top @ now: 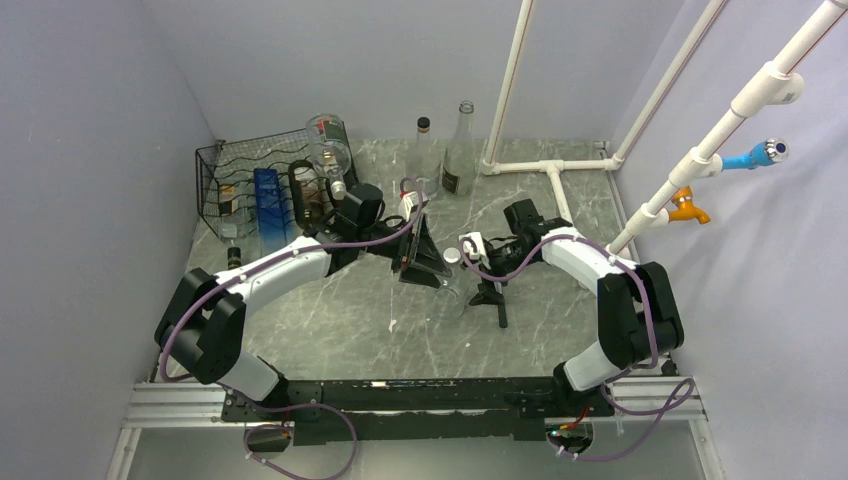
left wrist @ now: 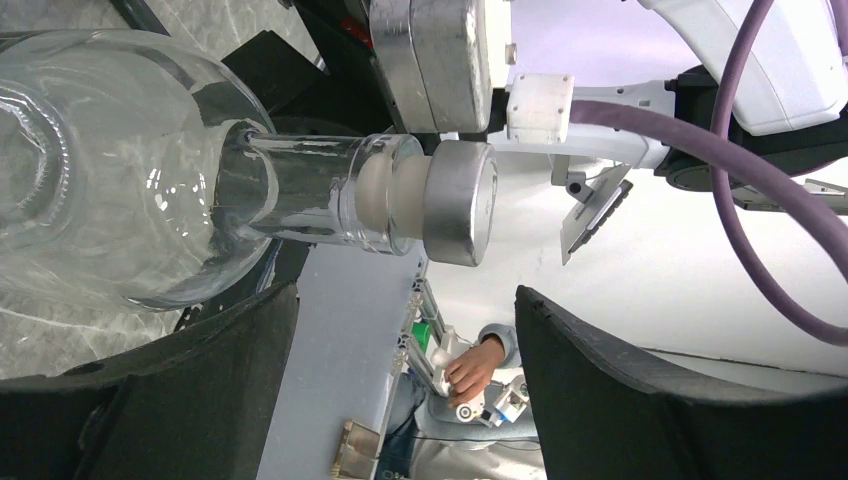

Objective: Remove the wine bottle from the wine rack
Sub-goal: Place the wine bottle at the center of the board, then pick up the wine bottle from the center of the board.

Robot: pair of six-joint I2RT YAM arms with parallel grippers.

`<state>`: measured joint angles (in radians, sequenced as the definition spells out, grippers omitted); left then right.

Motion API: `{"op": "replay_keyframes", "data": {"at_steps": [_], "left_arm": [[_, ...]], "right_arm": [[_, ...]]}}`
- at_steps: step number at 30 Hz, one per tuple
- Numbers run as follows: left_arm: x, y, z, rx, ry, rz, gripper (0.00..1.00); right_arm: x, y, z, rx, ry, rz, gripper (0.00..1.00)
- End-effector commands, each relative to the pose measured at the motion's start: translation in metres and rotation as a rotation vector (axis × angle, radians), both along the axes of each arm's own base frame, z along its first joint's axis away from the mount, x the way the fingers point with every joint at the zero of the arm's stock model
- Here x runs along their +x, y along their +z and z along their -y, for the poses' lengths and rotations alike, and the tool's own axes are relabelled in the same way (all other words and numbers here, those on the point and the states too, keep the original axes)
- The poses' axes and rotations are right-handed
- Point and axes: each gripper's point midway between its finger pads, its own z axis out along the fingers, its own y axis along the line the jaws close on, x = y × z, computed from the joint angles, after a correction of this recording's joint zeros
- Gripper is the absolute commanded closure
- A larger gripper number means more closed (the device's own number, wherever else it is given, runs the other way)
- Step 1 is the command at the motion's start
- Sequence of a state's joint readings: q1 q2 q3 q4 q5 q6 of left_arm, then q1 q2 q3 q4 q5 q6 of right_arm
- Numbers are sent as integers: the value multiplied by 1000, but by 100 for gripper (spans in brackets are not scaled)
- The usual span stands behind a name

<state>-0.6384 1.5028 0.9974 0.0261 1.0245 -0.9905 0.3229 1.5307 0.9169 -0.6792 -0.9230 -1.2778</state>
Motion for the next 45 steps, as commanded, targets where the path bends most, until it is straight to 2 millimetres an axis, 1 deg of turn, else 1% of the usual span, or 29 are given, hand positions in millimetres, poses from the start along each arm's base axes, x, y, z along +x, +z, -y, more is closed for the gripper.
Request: {"op": "replay_keyframes", "data": {"at_steps": [1,4,8,14,15,19,21,22,25,28,30,31,35,41,44,45], "left_arm": [[-2,19,2,-73,-45,111,16],[-4,19,-2,-59,-39,150,15],[-2,14,-8,-31,3,227,15],[0,15,-22,-30,109,375,15],[-1,15,-26,-20,130,406,15],[9,12,-44,73,227,521,14],[19,11,-56,144,295,591,14],[25,8,-65,196,335,616,14],[41,9,-89,296,468,714,13],[50,14,-112,350,585,782,8],[52,16,-125,366,649,809,2],[53,17,-131,375,679,820,1],[50,16,-148,384,752,846,1],[44,16,-154,369,766,864,1],[43,16,-155,371,767,865,1],[46,16,-159,387,788,869,0]], "right_arm": [[5,28,-3,80,16,49,1],[6,40,-1,100,4,65,1],[7,55,1,102,-6,79,1],[-1,85,0,130,1,90,1],[-2,92,-1,136,2,98,1],[-3,119,-5,151,-6,102,1],[-4,130,-10,149,-9,102,1],[-5,135,-14,149,-12,98,1],[-8,146,-29,154,-7,88,1],[-10,151,-40,150,-9,73,1],[-11,151,-46,138,-3,62,1],[-12,151,-48,131,-1,58,2],[-14,147,-55,110,9,55,5],[-11,139,-59,85,-2,68,18],[-10,137,-61,73,-1,73,27],[-10,135,-61,66,3,75,29]]}}
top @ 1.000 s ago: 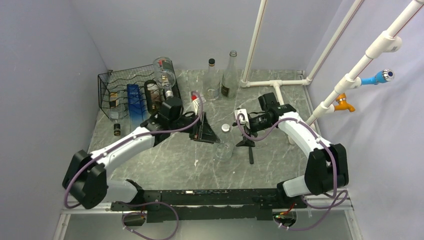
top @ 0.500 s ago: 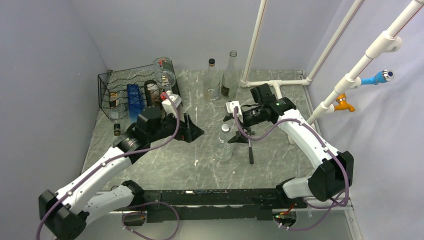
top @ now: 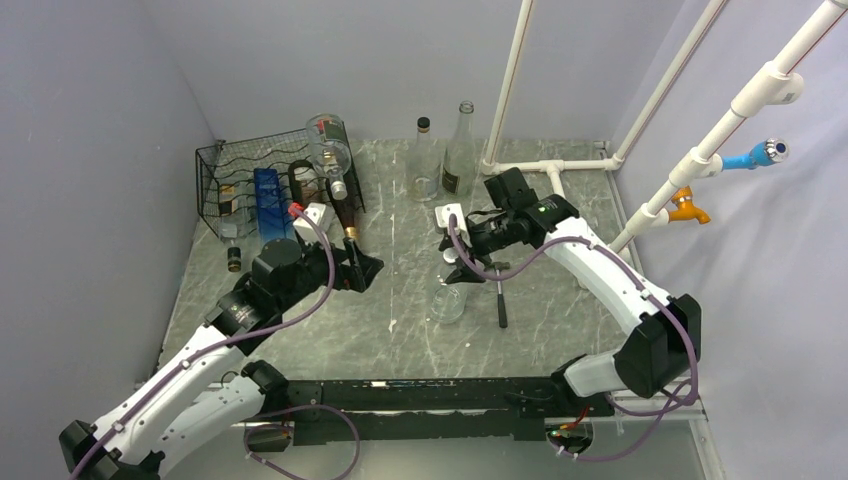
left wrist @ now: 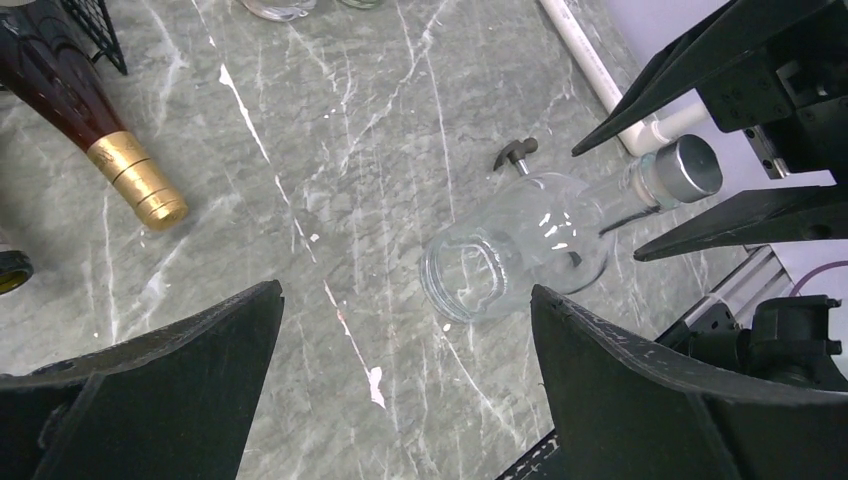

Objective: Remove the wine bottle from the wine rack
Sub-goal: Pick up the wine bottle from the center of the board.

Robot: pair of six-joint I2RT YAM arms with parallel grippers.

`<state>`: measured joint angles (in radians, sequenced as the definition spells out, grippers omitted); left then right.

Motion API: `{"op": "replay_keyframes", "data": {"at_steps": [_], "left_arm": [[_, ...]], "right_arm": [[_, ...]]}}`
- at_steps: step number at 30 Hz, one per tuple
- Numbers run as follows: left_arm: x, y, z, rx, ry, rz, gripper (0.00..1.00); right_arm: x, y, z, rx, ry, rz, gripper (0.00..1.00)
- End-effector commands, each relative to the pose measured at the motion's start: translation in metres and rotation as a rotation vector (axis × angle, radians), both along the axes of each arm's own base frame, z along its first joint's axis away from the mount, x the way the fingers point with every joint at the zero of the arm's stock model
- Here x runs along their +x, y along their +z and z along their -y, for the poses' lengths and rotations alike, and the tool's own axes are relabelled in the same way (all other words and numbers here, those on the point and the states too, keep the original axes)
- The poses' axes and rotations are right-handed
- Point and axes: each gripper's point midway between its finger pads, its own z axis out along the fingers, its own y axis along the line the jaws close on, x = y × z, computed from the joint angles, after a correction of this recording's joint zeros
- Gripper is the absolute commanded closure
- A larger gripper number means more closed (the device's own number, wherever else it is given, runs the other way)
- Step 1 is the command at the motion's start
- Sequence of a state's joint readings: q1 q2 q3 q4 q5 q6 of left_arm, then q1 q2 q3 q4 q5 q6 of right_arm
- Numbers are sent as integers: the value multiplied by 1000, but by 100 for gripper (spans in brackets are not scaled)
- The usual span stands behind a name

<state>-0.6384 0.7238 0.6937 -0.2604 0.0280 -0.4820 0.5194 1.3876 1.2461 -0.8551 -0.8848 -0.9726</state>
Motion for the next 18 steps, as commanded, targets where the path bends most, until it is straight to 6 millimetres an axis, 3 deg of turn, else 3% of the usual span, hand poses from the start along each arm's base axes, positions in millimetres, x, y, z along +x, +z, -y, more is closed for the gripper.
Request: {"op": "replay_keyframes", "data": {"at_steps": [1,7,15,18], "left_arm": [[8,10,-10,11,53,53,0],[8,10,-16,22,74,65,1],[9,10,-20,40,89,66,0],[9,10,-21,45,93,69,0]], "right_arm": [[10,4,-6,-3,-8,45,32],[9,5,-5,-13,5,68,49],[4,28,-8,11,32,55,100],[9,39,-10,24,6,61,100]]}}
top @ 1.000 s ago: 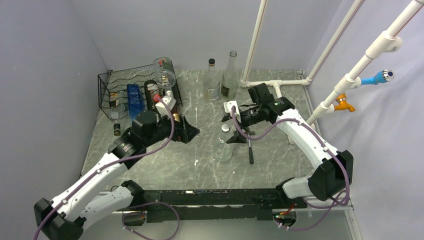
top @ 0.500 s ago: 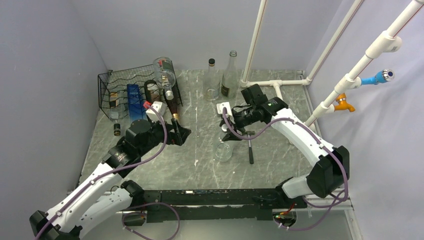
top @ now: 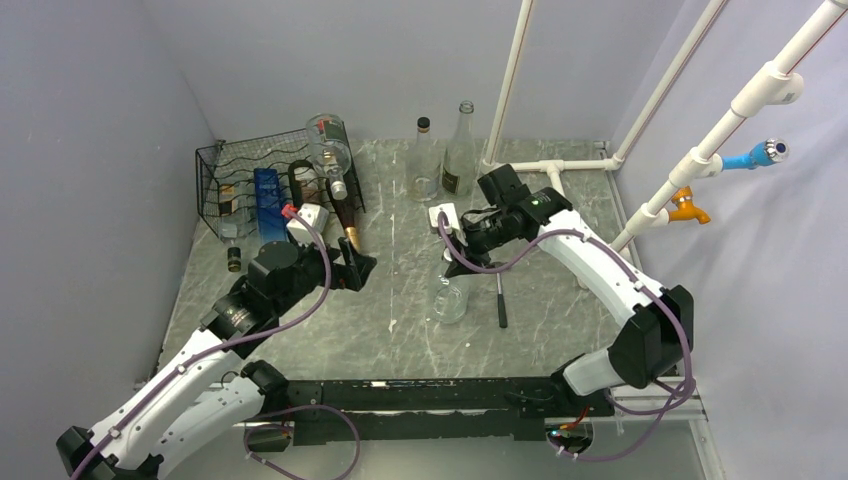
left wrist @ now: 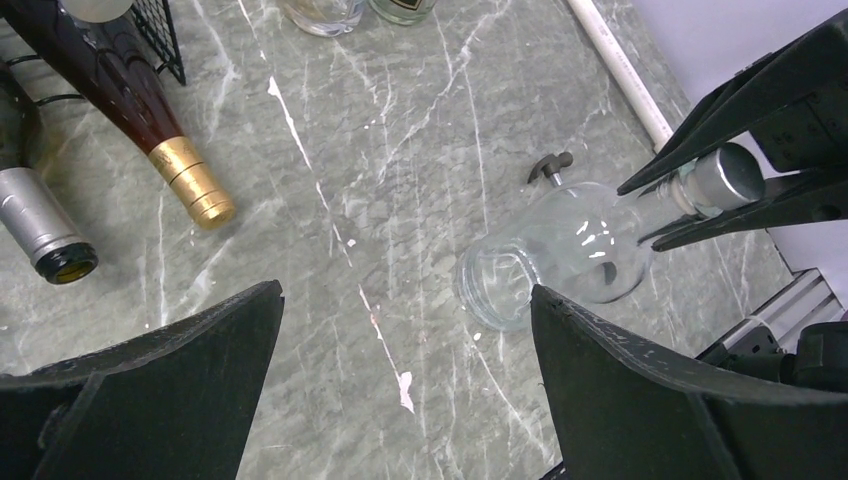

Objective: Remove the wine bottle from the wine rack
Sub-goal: Pick up the wine bottle from the center of the board, then place the wine bottle at the center of the board.

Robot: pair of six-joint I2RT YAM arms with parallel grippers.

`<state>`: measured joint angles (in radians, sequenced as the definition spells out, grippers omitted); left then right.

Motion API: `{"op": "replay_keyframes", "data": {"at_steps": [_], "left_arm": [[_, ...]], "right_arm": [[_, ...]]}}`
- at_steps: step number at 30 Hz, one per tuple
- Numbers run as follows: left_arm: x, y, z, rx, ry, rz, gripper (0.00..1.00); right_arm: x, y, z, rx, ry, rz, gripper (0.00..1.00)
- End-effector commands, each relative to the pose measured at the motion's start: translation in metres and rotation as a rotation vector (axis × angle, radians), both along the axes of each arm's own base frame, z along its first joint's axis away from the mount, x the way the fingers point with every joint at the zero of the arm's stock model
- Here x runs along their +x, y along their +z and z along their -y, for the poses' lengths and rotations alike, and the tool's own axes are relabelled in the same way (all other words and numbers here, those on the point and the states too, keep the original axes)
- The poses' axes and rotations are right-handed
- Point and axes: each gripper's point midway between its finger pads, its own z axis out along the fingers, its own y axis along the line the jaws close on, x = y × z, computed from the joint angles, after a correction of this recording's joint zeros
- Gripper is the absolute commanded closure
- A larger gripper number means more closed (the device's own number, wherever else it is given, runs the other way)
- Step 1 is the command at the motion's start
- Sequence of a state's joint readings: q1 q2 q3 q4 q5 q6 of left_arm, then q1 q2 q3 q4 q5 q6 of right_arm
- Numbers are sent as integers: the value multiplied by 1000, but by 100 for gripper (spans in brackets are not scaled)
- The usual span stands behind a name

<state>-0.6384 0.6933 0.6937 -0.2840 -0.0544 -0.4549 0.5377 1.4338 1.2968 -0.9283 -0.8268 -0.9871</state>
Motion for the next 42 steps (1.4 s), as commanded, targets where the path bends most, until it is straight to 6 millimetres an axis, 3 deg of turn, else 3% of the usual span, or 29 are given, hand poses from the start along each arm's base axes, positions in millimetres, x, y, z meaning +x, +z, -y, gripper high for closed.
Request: {"op": "replay_keyframes", "data": {"at_steps": [1,11,20,30,42], "left_arm": [[3,8,-6,13,23,34,0],[3,9,-13,27,45,49,0],[1,7,-21,41,66,58,0],[-1,4,-27,54,84,61,1],[-1,3,-32,68,100,63,1]], "right_arm": [[9,52,-12,105,4,86,100],[62,87,2,144,-202,120,100],[153,115,48,160,-542,239,100],[234,115,91,154,-843,305,100],[290,112,113,193,-1023,333,100]]}}
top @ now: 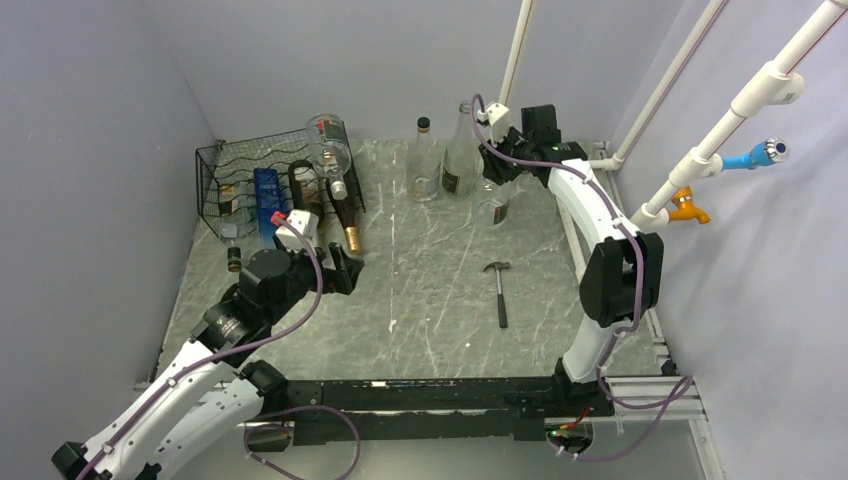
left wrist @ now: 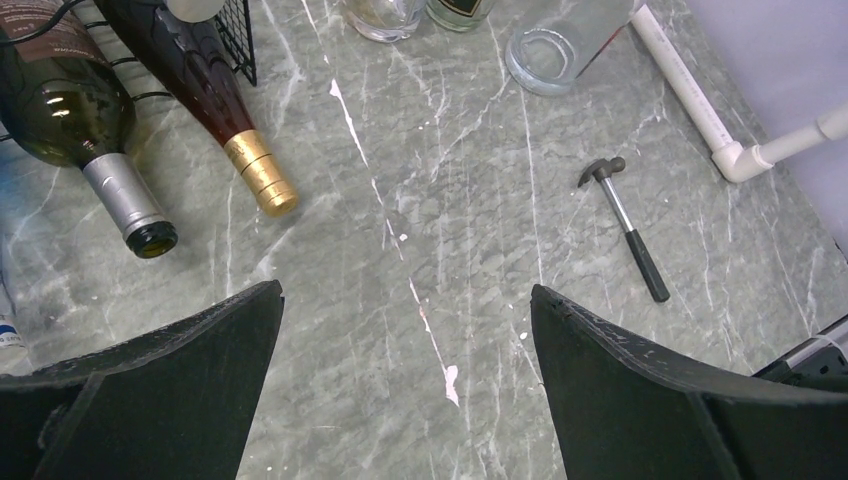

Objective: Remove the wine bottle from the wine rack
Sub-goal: Place the wine bottle at the center of the board.

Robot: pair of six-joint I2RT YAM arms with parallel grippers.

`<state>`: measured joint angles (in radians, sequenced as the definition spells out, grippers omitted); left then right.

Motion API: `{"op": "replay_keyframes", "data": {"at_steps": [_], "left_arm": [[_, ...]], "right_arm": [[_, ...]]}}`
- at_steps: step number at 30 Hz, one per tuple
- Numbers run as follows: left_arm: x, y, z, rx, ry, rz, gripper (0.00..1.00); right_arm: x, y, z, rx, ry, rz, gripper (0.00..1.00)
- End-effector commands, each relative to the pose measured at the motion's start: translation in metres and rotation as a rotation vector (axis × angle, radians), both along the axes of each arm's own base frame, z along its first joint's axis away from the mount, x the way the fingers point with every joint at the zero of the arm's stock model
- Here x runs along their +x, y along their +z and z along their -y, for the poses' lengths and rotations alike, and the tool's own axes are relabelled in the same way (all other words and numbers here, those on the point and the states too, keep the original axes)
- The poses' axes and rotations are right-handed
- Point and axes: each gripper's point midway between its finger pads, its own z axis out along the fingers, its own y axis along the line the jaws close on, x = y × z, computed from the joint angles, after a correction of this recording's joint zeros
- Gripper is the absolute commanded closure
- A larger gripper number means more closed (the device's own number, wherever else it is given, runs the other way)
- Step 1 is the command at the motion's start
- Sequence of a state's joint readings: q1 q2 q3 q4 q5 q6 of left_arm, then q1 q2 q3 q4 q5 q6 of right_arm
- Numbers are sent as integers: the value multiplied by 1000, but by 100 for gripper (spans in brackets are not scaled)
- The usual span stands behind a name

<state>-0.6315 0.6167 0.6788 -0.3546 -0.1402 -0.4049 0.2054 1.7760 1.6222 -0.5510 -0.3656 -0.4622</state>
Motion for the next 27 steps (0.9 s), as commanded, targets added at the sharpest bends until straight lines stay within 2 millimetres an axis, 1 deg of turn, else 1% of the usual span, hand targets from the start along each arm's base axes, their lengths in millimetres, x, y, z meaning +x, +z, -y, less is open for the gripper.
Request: {"op": "replay_keyframes", "data": {"at_steps": [1,6,13,19,22,27], "left_arm": [[2,7,-6,2,24,33,1],[3,7,-6,4,26,31,0],[2,8,-7,2,29,34,0],[2,9,-6,-1,25,32,0],[2,10,-6,-2,25,33,1],[2,11,-6,-1,22,30,0]], "right_arm": [[46,104,3,98,-73,332,100],[57,101,9,111,-118,335,100],[66,97,16,115,-149,337,100],[67,88,17,140,-146,310,83],[65,83,16,157,-140,291,70],[61,79,15,172,-133,272,57]]}}
